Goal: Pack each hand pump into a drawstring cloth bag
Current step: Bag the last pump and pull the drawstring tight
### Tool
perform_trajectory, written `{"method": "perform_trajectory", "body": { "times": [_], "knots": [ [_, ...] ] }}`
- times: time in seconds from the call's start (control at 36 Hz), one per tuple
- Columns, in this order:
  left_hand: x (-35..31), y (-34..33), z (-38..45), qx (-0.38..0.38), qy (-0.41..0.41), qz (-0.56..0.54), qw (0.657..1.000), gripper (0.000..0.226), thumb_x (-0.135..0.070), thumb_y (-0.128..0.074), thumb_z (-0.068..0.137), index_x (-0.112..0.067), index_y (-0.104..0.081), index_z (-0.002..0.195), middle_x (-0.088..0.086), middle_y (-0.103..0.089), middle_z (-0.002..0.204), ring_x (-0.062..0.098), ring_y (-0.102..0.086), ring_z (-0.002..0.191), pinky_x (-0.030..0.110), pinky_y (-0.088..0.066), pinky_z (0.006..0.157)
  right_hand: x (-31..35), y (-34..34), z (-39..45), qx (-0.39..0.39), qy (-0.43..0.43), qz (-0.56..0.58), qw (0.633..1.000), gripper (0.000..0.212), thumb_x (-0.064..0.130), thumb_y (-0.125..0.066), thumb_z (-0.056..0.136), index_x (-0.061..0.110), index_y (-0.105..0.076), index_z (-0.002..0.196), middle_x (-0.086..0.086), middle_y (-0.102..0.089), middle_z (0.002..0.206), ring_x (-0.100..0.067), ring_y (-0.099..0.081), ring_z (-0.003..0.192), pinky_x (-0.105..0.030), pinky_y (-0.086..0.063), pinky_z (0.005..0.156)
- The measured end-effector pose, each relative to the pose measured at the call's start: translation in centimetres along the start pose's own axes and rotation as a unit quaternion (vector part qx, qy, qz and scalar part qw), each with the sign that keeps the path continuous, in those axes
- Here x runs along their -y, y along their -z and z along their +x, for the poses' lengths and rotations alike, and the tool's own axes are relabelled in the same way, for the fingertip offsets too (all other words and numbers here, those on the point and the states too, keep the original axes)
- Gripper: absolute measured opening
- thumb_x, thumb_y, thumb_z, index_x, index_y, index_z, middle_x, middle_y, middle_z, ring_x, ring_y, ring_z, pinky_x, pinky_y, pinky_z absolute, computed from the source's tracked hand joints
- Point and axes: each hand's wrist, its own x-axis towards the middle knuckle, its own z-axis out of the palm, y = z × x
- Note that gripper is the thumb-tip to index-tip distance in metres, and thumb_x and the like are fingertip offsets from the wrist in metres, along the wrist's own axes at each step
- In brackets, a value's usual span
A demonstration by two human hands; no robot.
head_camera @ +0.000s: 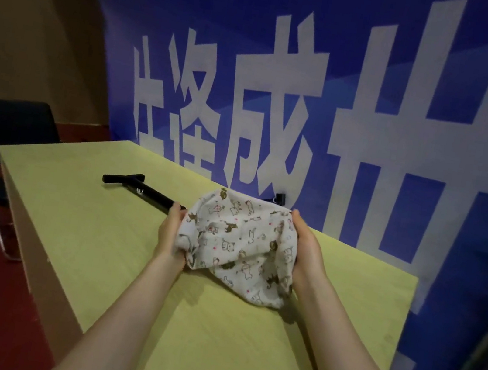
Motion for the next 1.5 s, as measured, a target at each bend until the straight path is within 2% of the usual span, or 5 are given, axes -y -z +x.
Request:
{"method": "perform_trajectory", "body": {
  "times": [0.25,0.53,0.67,1.08,1.5],
  "knots": [
    [-0.8,-1.5,-4.8,0.058,-0.362,0.211,0.906,0.026,-0.028,-0.041,0.1,-0.023,-0.059,0.083,-0.006,-0.055,0.077,0.011,-0.051,0.071,0.027,-0.042,0.066,0.2,-0.3,0.1,0.025,0.044,-0.038,0.998,0.039,0.034,-0.049,0.098,0.005,-0.065,0.117,-0.015,-0.074,0.099,-0.03,-0.07,0.093,-0.037,-0.054,0.072],
    [1.5,-3.6,-7.2,0.285,-0.233,0.251,0.895,0.024,-0.041,-0.049,0.097,-0.028,-0.068,0.104,-0.007,-0.072,0.098,0.007,-0.067,0.093,0.02,-0.053,0.077,-0.9,-0.9,0.2,0.103,0.184,-0.212,0.954,0.022,0.019,-0.05,0.099,0.011,-0.07,0.104,-0.005,-0.074,0.091,-0.02,-0.071,0.086,-0.03,-0.057,0.077],
    [1.0,-3.6,-6.8,0.229,-0.19,0.189,0.936,0.018,-0.03,-0.051,0.098,-0.026,-0.069,0.1,-0.002,-0.075,0.096,0.017,-0.069,0.095,0.032,-0.055,0.083,-0.7,-1.1,0.3,0.078,0.172,-0.167,0.968,0.023,0.018,-0.052,0.096,0.008,-0.07,0.087,-0.004,-0.057,0.063,-0.012,-0.046,0.047,-0.022,-0.033,0.042],
    [-0.8,-2.6,-7.6,0.219,0.026,-0.033,0.975,0.035,-0.02,-0.039,0.098,-0.005,-0.063,0.079,0.009,-0.067,0.06,0.018,-0.067,0.052,0.032,-0.049,0.064,-2.8,-0.4,0.8,0.074,0.297,-0.408,0.86,0.011,0.031,-0.07,0.086,0.024,-0.064,0.091,0.001,-0.059,0.083,-0.008,-0.053,0.072,-0.019,-0.048,0.063],
    [-0.1,-2.9,-6.9,0.246,0.05,0.017,0.968,0.03,-0.025,-0.048,0.097,-0.002,-0.067,0.099,0.015,-0.07,0.084,0.026,-0.068,0.074,0.036,-0.054,0.071,-3.3,0.7,2.3,-0.013,0.198,-0.531,0.824,0.019,0.023,-0.057,0.092,0.018,-0.072,0.082,0.003,-0.069,0.082,-0.017,-0.064,0.076,-0.04,-0.057,0.075]
  ]
}}
